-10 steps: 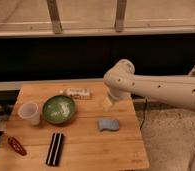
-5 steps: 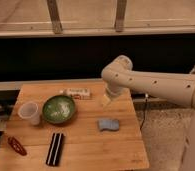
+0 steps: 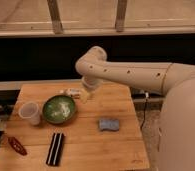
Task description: Move the arm in a circular motion
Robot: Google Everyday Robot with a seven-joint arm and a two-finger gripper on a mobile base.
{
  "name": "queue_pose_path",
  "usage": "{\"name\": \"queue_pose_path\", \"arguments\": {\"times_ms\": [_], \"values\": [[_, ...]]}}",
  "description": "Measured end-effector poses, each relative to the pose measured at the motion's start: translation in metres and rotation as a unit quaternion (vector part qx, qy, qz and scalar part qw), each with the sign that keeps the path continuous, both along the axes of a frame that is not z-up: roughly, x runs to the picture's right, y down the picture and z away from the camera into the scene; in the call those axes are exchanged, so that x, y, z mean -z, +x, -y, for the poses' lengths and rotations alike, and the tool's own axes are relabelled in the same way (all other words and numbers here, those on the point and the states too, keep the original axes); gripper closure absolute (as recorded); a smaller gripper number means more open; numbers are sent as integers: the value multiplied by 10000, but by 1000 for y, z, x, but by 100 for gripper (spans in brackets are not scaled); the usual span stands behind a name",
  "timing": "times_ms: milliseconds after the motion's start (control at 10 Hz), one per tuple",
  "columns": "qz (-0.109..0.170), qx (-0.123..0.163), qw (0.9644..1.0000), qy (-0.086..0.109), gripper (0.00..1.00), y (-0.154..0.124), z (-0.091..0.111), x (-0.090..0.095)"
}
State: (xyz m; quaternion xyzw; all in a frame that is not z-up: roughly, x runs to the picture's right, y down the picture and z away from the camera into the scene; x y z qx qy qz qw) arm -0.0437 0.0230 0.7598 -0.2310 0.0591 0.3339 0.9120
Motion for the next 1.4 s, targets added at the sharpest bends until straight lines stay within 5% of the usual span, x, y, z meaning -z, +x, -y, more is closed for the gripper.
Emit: {"name": "queue_pose_path", "arguments": {"times_ms": [200, 500, 600, 800, 1200, 1400], "values": [[382, 394, 9985, 61, 20, -45, -25, 30], [559, 703, 9959, 71, 20, -66, -61, 58], [335, 662, 9972, 27, 20, -48, -94, 71], [9, 498, 9988, -3, 20, -10, -111, 70], [-485, 158, 9987, -60, 20, 39, -87, 28], [-694, 54, 9976, 10, 20, 64, -48, -6]]}}
